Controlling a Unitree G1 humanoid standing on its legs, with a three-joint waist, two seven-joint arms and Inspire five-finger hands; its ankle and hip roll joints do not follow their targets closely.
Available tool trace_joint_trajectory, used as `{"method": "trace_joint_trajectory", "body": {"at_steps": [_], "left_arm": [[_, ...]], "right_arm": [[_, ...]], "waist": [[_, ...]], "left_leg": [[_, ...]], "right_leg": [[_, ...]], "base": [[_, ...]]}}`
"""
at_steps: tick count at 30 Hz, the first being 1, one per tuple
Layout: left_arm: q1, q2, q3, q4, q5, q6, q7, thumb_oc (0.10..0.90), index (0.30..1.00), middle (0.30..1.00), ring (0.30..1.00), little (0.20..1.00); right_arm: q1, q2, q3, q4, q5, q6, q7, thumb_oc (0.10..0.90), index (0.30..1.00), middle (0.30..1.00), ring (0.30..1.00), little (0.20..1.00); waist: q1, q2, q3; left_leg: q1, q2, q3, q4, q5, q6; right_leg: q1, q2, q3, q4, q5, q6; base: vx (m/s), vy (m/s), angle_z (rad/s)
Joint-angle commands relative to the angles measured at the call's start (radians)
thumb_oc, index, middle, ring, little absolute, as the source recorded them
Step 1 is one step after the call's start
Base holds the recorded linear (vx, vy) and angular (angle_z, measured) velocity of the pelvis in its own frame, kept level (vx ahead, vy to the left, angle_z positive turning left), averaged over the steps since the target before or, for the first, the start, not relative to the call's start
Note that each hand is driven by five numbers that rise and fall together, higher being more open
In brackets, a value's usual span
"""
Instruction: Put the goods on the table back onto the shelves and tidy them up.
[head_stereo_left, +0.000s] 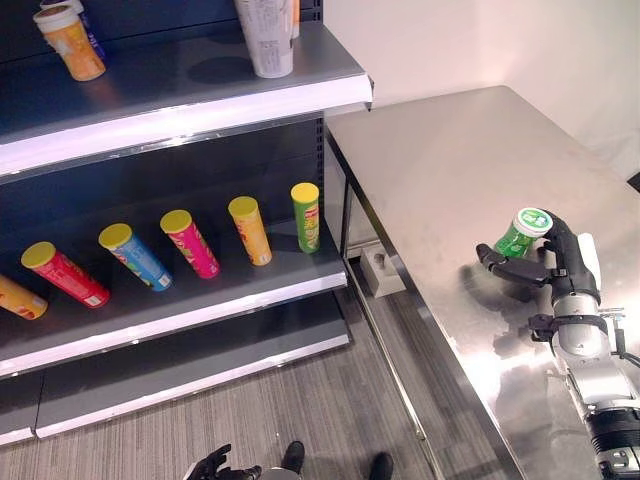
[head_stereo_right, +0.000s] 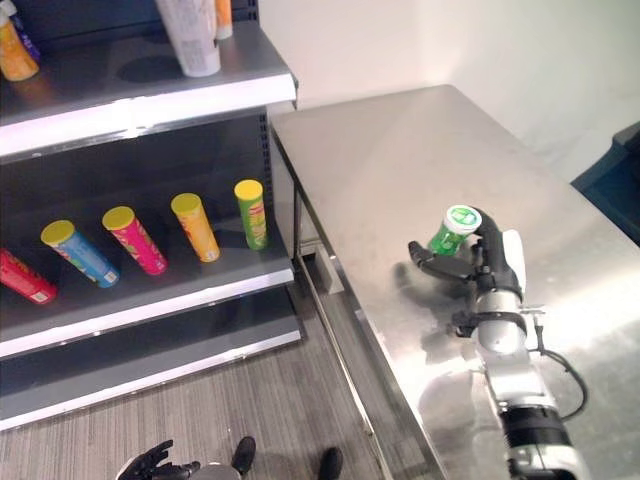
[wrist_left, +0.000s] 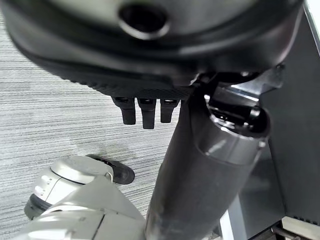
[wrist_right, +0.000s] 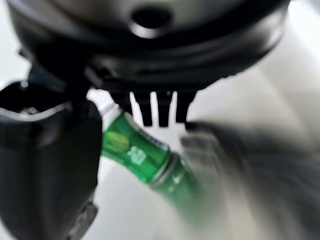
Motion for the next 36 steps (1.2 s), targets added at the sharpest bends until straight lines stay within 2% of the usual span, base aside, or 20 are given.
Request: {"method": "trace_joint_trajectory", "body": {"at_steps": [1, 9, 19, 25, 27, 30, 34, 36], "left_arm": [[-0.023, 0.075, -0.041, 0.005, -0.021, -0.019, 0.025, 0.800, 0.900, 0.900, 0.900, 0.900], [-0.028, 0.072, -0.026, 0.011, -0.021, -0.016, 0.029, 0.800, 0.900, 0.900, 0.900, 0.900], [-0.038, 0.069, -0.006, 0.006, -0.010, -0.011, 0.026, 0.800, 0.900, 0.900, 0.900, 0.900], [-0.045, 0.076, 0.000, -0.001, -0.009, -0.008, 0.025, 0.800, 0.900, 0.900, 0.900, 0.900], [-0.047, 0.076, -0.005, 0.001, -0.017, -0.009, 0.020, 0.800, 0.900, 0.900, 0.900, 0.900], [-0.042, 0.072, -0.010, -0.001, -0.028, -0.010, 0.020, 0.800, 0.900, 0.900, 0.900, 0.900], [-0.037, 0.072, -0.025, -0.010, -0.037, -0.012, 0.013, 0.800, 0.900, 0.900, 0.900, 0.900], [-0.031, 0.086, -0.036, -0.013, -0.040, -0.014, 0.009, 0.800, 0.900, 0.900, 0.900, 0.900]], "right_arm": [[-0.066, -0.075, -0.011, -0.053, -0.017, -0.046, -0.045, 0.400, 0.300, 0.300, 0.300, 0.300], [-0.020, -0.088, -0.068, -0.103, -0.032, -0.054, -0.060, 0.400, 0.300, 0.300, 0.300, 0.300], [0.066, -0.115, -0.196, -0.266, -0.042, -0.078, -0.066, 0.400, 0.300, 0.300, 0.300, 0.300], [0.046, -0.162, -0.248, -0.401, -0.016, -0.116, -0.059, 0.400, 0.300, 0.300, 0.300, 0.300], [-0.017, -0.210, -0.236, -0.452, 0.012, -0.132, -0.050, 0.400, 0.300, 0.300, 0.300, 0.300], [-0.105, -0.231, -0.193, -0.513, 0.054, -0.153, -0.036, 0.400, 0.300, 0.300, 0.300, 0.300], [-0.239, -0.247, -0.102, -0.562, 0.122, -0.188, -0.005, 0.400, 0.300, 0.300, 0.300, 0.300], [-0.354, -0.267, -0.020, -0.573, 0.191, -0.215, 0.017, 0.400, 0.300, 0.300, 0.300, 0.300]], "waist": [[0.009, -0.045, -0.049], [-0.001, -0.051, -0.054], [-0.032, -0.062, -0.066], [-0.043, -0.072, -0.077], [-0.042, -0.078, -0.085], [-0.039, -0.081, -0.092], [-0.026, -0.083, -0.096], [-0.004, -0.089, -0.096]], "left_leg": [[-0.042, 0.017, 0.065, 0.002, -0.020, -0.024], [-0.030, 0.020, 0.076, 0.002, -0.030, -0.022], [-0.010, 0.034, 0.099, 0.002, -0.042, -0.024], [0.002, 0.048, 0.109, 0.002, -0.044, -0.031], [0.007, 0.060, 0.119, 0.002, -0.040, -0.040], [0.012, 0.074, 0.122, 0.002, -0.035, -0.049], [0.011, 0.090, 0.110, 0.002, -0.021, -0.059], [0.001, 0.100, 0.088, 0.002, -0.005, -0.068]], "right_leg": [[0.044, -0.060, -0.020, 0.017, -0.070, 0.062], [0.051, -0.063, -0.015, 0.019, -0.072, 0.063], [0.054, -0.055, 0.003, 0.020, -0.078, 0.062], [0.057, -0.044, 0.017, 0.023, -0.086, 0.058], [0.059, -0.036, 0.023, 0.022, -0.090, 0.055], [0.063, -0.023, 0.031, 0.022, -0.096, 0.048], [0.068, -0.004, 0.035, 0.018, -0.106, 0.035], [0.069, 0.013, 0.036, 0.016, -0.113, 0.026]], "base": [[0.03, 0.012, 0.06], [0.01, 0.004, 0.02], [0.00, -0.006, -0.03], [-0.02, -0.029, -0.11], [-0.06, -0.084, -0.13], [-0.05, -0.092, -0.18], [-0.05, -0.085, -0.08], [-0.07, -0.117, 0.04]]}}
